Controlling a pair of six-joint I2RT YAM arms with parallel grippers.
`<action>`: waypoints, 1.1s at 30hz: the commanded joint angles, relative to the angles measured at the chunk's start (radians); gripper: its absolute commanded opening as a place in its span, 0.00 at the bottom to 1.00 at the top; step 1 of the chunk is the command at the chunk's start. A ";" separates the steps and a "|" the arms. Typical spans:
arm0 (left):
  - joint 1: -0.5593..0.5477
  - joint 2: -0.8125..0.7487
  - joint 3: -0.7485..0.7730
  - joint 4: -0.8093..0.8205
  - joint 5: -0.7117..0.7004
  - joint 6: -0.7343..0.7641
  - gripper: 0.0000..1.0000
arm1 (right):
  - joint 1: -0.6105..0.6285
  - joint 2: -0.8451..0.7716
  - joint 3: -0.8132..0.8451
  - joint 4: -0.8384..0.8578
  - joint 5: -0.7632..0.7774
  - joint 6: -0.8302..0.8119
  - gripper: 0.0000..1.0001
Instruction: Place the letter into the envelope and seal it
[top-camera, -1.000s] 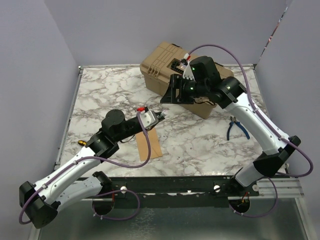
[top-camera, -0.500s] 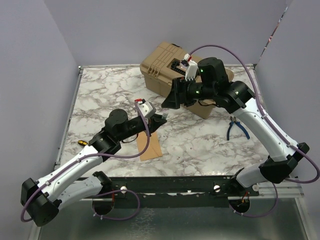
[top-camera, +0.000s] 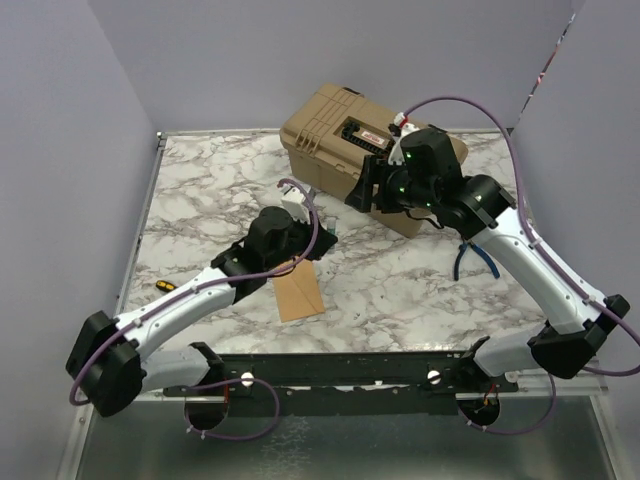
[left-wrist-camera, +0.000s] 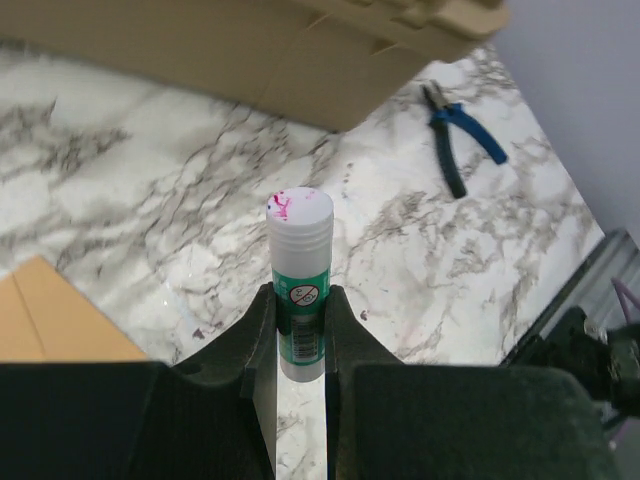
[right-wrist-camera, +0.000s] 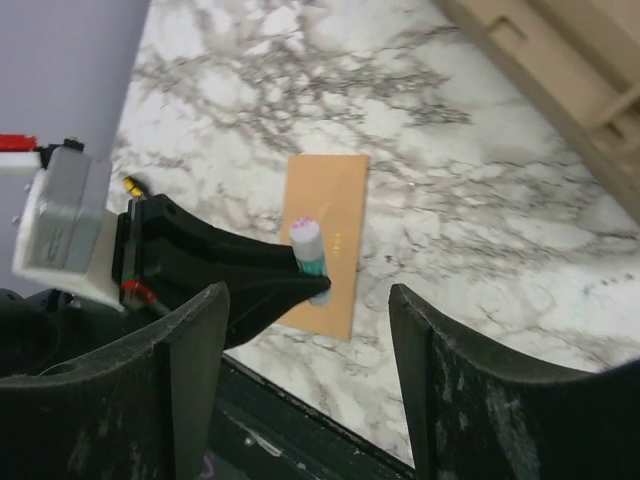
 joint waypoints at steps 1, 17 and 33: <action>0.000 0.127 0.024 -0.043 -0.242 -0.362 0.03 | -0.001 -0.098 -0.094 0.067 0.282 0.108 0.67; 0.002 0.518 0.188 -0.183 -0.634 -0.717 0.14 | -0.001 -0.213 -0.265 0.084 0.259 0.179 0.65; 0.001 0.663 0.254 -0.353 -0.573 -0.740 0.25 | -0.001 -0.219 -0.288 0.069 0.257 0.202 0.66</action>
